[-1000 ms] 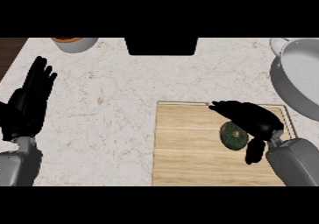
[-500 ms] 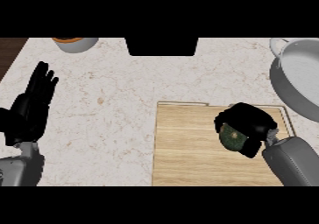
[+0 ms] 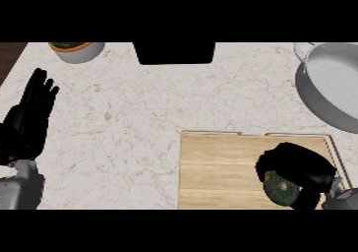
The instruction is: Pick the squash from the tray and place it in the pot
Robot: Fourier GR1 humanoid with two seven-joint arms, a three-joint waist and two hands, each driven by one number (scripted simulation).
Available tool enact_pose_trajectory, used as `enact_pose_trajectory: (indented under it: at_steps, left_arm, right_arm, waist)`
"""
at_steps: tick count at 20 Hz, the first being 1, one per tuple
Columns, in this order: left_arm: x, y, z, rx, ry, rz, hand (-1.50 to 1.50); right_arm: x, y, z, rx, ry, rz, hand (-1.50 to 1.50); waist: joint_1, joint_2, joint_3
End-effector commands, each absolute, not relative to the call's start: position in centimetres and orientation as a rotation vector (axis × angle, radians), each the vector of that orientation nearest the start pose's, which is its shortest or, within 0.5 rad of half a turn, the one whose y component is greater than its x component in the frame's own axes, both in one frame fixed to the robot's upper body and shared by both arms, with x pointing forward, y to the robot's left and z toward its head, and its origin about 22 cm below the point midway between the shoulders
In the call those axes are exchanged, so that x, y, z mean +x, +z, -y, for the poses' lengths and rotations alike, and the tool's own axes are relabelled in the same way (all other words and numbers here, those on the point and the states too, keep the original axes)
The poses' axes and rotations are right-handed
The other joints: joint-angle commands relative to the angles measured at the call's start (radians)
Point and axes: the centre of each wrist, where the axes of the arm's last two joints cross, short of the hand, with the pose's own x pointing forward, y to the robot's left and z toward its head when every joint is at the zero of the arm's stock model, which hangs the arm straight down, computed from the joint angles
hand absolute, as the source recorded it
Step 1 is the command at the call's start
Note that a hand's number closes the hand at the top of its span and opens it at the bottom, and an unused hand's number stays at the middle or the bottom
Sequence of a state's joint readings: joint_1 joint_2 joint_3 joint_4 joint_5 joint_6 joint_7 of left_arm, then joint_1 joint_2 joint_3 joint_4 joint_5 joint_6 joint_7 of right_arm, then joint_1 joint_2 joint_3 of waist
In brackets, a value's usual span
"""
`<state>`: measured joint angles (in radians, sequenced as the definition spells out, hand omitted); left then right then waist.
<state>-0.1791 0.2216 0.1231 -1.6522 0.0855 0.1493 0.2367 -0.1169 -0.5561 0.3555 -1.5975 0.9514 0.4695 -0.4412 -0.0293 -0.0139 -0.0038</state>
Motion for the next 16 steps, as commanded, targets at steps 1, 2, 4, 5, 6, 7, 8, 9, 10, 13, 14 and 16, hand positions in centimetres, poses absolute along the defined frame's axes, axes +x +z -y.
enact_pose_trajectory:
  at_steps: [1, 2, 4, 5, 6, 7, 8, 9, 10, 13, 14, 16]
  left_arm:
    - [26.9, 7.5, -29.8, 0.274, 0.128, 1.582, 0.0]
    - [27.1, 7.9, -29.0, 0.276, 0.113, 1.579, 0.0]
    - [26.7, 7.6, -29.6, 0.251, 0.14, 1.573, 0.0]
    - [27.0, 7.8, -29.9, 0.259, 0.124, 1.605, 0.0]
    - [27.3, 8.3, -29.9, 0.277, 0.125, 1.601, 0.0]
    - [26.7, 8.4, -30.2, 0.256, 0.135, 1.581, 0.0]
    - [26.6, 8.5, -30.1, 0.274, 0.133, 1.588, 0.0]
    - [27.3, 9.3, -30.0, 0.268, 0.122, 1.596, 0.0]
    - [25.9, 6.6, -29.6, 0.264, 0.146, 1.58, 0.0]
    - [26.2, 7.8, -29.9, 0.268, 0.122, 1.603, 0.0]
    - [27.5, 8.8, -31.0, 0.262, 0.105, 1.599, 0.0]
    - [26.9, 9.2, -30.8, 0.252, 0.103, 1.603, 0.0]
  right_arm:
    - [18.6, 2.7, 29.2, 0.05, 1.954, 1.376, 1.5]
    - [19.1, 5.3, 31.8, -0.007, 1.97, 1.422, 1.5]
    - [16.8, 5.7, 34.6, 0.004, 1.97, 1.422, 1.5]
    - [16.6, 6.7, 35.8, -0.005, 1.943, 1.475, 1.5]
    - [15.6, 6.7, 36.4, -0.01, 1.885, 1.525, 1.5]
    - [15.1, 7.4, 37.6, -0.051, 1.852, 1.548, 1.5]
    - [15.3, 7.5, 38.7, -0.079, 1.728, 1.651, 1.5]
    - [15.9, 8.2, 38.8, -0.099, 1.598, 1.72, 1.5]
    - [14.6, 8.0, 39.2, -0.118, 1.543, 1.761, 1.5]
    - [13.9, 9.1, 41.8, -0.178, 1.31, 1.883, 1.5]
    - [14.5, 9.8, 42.7, -0.202, 1.237, 1.935, 1.5]
    - [14.3, 12.5, 44.0, -0.313, 1.143, 2.011, 1.5]
  waist:
    - [-0.056, -0.006, 0.005]
    - [-0.06, -0.006, 0.006]
    - [-0.053, -0.003, 0.004]
    - [-0.039, 0.002, 0.004]
    - [-0.05, 0.001, 0.004]
    - [-0.035, 0.001, 0.004]
    - [-0.045, -0.001, 0.005]
    - [-0.046, 0.002, 0.004]
    - [-0.06, -0.003, 0.003]
    - [-0.045, 0.0, 0.003]
    - [-0.037, 0.008, 0.003]
    - [-0.026, 0.003, 0.002]
